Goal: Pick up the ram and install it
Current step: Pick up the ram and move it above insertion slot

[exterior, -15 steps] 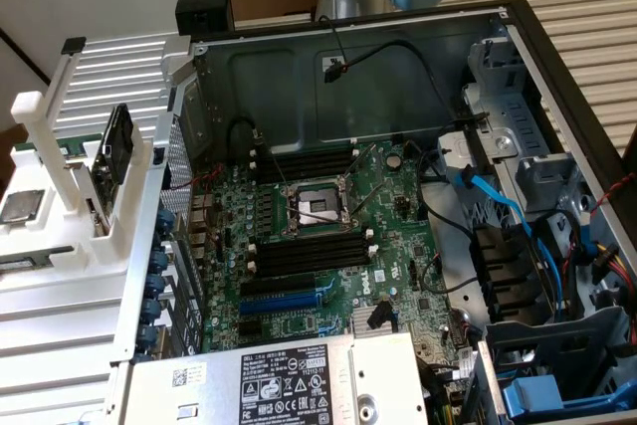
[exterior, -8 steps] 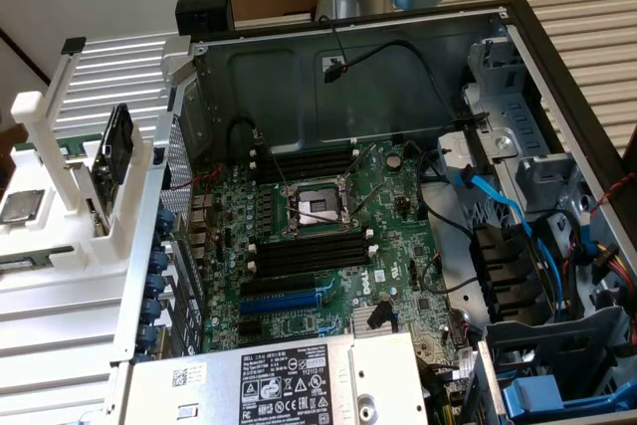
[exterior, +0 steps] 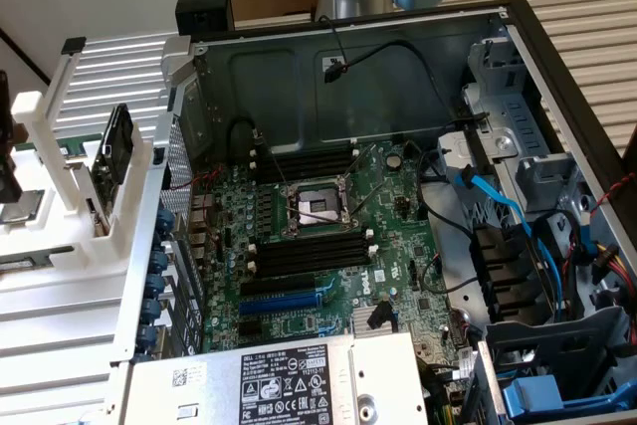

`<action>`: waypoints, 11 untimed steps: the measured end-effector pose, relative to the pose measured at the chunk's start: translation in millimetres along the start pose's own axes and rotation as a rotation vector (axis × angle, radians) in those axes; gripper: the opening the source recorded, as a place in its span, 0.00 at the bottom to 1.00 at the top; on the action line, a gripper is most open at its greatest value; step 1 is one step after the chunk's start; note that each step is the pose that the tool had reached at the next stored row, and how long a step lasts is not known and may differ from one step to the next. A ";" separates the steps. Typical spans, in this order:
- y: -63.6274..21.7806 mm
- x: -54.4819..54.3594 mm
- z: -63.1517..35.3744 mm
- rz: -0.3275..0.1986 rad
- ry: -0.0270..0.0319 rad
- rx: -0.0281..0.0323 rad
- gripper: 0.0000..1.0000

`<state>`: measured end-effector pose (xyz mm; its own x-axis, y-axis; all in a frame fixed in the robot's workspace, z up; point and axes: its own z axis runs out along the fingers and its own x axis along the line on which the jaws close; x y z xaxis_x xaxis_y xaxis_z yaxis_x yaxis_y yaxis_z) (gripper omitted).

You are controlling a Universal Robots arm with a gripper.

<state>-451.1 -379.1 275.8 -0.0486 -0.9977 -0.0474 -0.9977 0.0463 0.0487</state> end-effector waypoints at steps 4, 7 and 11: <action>-0.8 0.9 9.1 -0.005 0.0001 -0.0001 0.10; -1.0 1.3 14.5 -0.007 0.0003 -0.0004 0.10; -1.4 1.9 21.8 -0.010 0.0006 -0.0006 0.10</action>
<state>-450.8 -380.0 253.9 -0.0382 -0.9982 -0.0473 -0.9982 0.0359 0.0488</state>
